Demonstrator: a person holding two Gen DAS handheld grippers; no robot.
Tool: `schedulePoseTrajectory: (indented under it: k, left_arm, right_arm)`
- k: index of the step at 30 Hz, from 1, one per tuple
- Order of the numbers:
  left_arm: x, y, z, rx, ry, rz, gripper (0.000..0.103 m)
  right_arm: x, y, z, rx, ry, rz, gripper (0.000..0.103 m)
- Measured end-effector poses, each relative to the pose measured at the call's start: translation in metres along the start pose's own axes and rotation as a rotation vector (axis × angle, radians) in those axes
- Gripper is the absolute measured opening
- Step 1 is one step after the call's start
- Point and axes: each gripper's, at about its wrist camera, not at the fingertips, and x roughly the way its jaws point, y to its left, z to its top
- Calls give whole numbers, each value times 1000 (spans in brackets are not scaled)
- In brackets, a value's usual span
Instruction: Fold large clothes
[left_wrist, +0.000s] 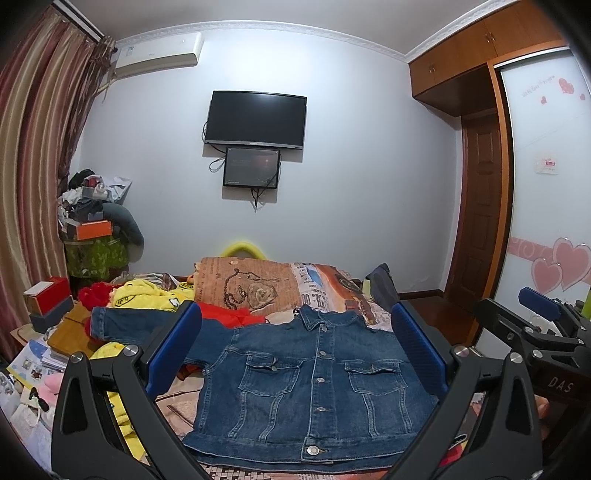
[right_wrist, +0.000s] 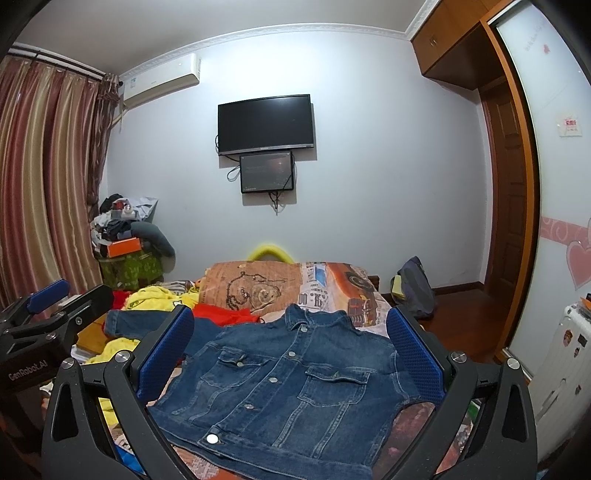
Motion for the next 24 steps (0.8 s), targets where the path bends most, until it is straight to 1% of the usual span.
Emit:
schedulePoseTrajectory:
  k: [5, 9, 12, 15, 18, 20, 22, 24]
  left_arm:
    - [12, 5, 0, -1, 14, -4, 103]
    - [31, 12, 1, -14, 33, -9, 103]
    - [49, 17, 2, -20, 51, -9, 103]
    - [68, 22, 2, -23, 70, 11, 103]
    - [95, 31, 1, -34, 115, 12, 103]
    - [112, 40, 0, -46, 138, 32, 103]
    - [130, 51, -2, -54, 161, 69, 103]
    - [152, 65, -4, -55, 204, 103, 103]
  right_arm:
    - [8, -2, -1, -1, 14, -15, 103]
    - [20, -7, -1, 4, 34, -25, 103]
    - [31, -10, 0, 11, 49, -27, 103]
    - [42, -15, -1, 19, 64, -28, 103]
    - [60, -20, -4, 23, 94, -31, 103]
    - [74, -23, -5, 26, 115, -27, 103]
    - [87, -26, -7, 32, 136, -23, 103]
    - [105, -29, -10, 35, 170, -23, 103]
